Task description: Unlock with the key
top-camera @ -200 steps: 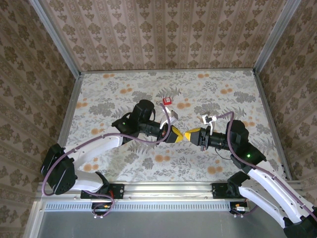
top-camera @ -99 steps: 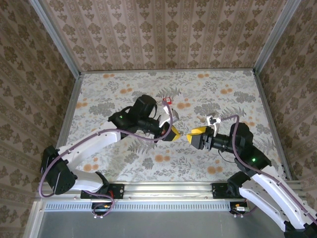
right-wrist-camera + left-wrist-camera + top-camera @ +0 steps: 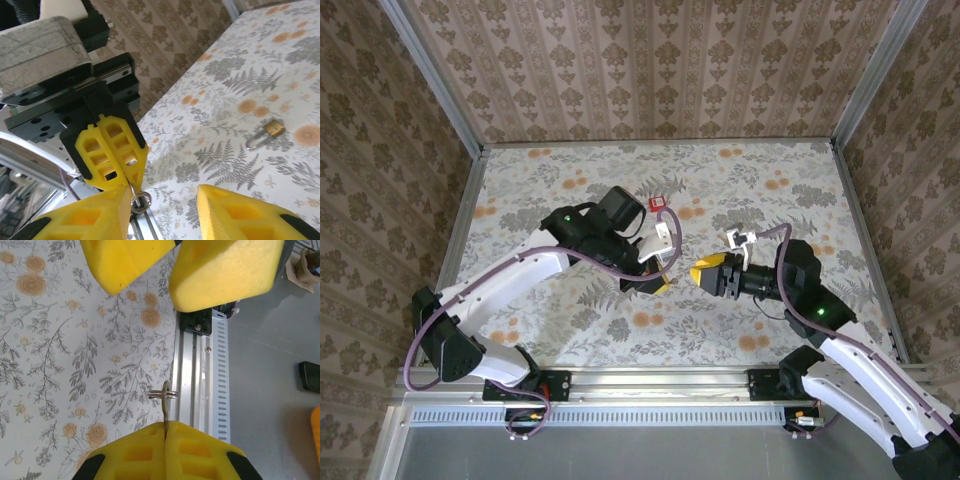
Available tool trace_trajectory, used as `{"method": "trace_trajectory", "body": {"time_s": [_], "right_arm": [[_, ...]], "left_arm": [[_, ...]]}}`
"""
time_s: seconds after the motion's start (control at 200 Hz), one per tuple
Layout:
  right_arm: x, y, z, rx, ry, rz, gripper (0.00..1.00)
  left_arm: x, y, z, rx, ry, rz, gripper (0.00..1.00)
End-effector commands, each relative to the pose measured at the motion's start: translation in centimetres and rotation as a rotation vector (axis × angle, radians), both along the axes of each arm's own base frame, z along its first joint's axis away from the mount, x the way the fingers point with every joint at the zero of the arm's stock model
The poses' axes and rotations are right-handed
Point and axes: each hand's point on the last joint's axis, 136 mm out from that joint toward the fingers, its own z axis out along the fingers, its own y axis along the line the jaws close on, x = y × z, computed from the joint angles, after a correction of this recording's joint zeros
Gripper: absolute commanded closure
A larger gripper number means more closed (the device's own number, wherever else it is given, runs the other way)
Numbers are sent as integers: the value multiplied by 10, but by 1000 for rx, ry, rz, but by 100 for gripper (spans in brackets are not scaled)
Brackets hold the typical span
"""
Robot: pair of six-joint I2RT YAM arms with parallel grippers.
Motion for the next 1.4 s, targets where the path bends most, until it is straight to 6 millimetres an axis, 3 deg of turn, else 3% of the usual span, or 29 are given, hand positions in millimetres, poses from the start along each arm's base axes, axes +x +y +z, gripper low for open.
{"method": "trace_trajectory", "body": {"time_s": [0.0,0.315,0.665,0.86,1.17,1.4], "right_arm": [[-14,13,8,50,-12,121,60],[-24,27,-5,33,24,198,60],[-22,35,-16,-19,22,200,63],[-23,37,-12,-5,22,208,73],[-27,39,-11,-14,18,219,77],[-26,38,-9,-14,11,200,92]], "left_arm": [[-9,3,5,3,8,-46,100],[-7,-4,4,1,2,-56,100],[-9,-5,8,-15,-7,-65,100],[-9,-6,9,-23,-10,-68,100],[-10,-8,9,-35,-9,-72,100],[-12,-7,8,-31,-5,-74,100]]}}
